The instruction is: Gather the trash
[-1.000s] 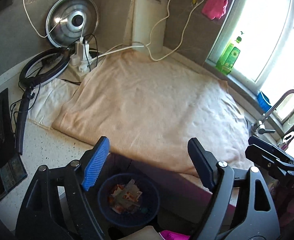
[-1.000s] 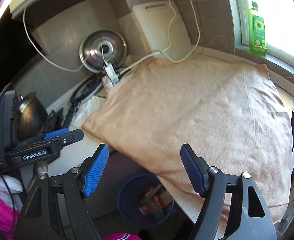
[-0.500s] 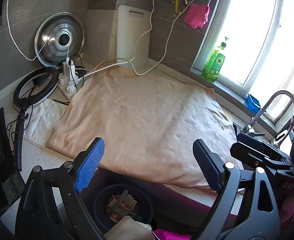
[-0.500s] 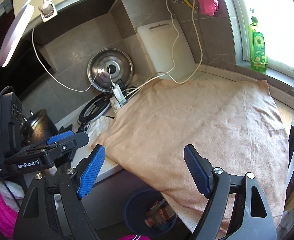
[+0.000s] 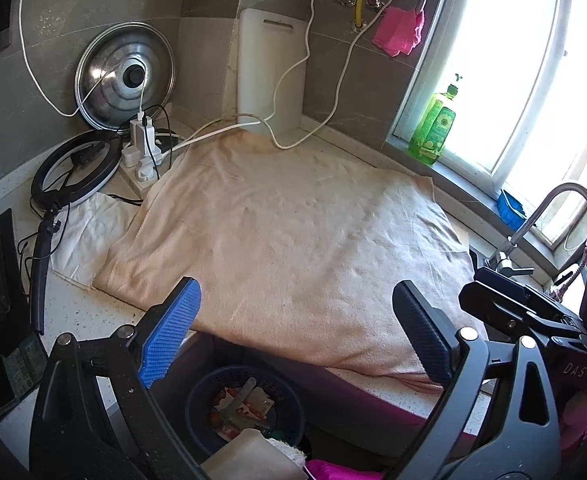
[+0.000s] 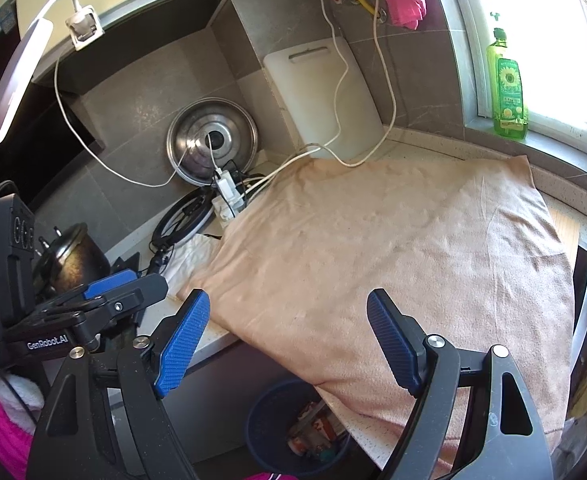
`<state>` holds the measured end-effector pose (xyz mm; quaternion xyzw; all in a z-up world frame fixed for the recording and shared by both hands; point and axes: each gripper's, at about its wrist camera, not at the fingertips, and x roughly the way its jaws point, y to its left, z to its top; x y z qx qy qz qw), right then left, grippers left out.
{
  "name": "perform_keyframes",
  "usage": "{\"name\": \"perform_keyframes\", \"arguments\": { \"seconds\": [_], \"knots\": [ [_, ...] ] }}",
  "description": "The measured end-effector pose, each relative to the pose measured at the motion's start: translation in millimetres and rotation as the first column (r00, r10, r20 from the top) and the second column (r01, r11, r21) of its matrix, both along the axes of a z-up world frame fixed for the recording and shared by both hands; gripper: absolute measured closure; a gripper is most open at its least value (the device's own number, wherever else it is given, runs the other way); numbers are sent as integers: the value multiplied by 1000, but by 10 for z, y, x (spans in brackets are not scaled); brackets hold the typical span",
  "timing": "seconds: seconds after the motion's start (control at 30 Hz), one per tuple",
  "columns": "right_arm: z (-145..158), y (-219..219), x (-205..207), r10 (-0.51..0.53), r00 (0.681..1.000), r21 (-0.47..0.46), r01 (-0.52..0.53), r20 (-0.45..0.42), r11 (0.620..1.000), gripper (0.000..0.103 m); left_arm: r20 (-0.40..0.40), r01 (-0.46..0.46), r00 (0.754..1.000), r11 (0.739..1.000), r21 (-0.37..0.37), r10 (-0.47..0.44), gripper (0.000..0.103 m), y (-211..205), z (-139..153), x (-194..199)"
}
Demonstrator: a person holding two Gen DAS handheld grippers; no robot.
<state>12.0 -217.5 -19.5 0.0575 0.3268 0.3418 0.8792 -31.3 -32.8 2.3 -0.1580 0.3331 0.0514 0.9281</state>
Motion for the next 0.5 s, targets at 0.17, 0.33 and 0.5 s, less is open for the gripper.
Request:
{"name": "perform_keyframes", "arguments": {
  "seconds": [0.17, 0.33, 0.5],
  "knots": [
    [-9, -9, 2, 1, 1000, 3, -1, -4, 1000, 22, -1, -2, 1000, 1000, 2, 2, 4, -5, 2, 1],
    [-23, 3, 19, 4, 1000, -1, -4, -11, 1000, 22, -7, -6, 1000, 1000, -3, 6, 3, 15, -11, -16],
    [-29, 12, 20, 5, 1000, -1, -5, -14, 1000, 22, -7, -4, 1000, 1000, -4, 4, 2, 26, -14, -15]
  ]
}}
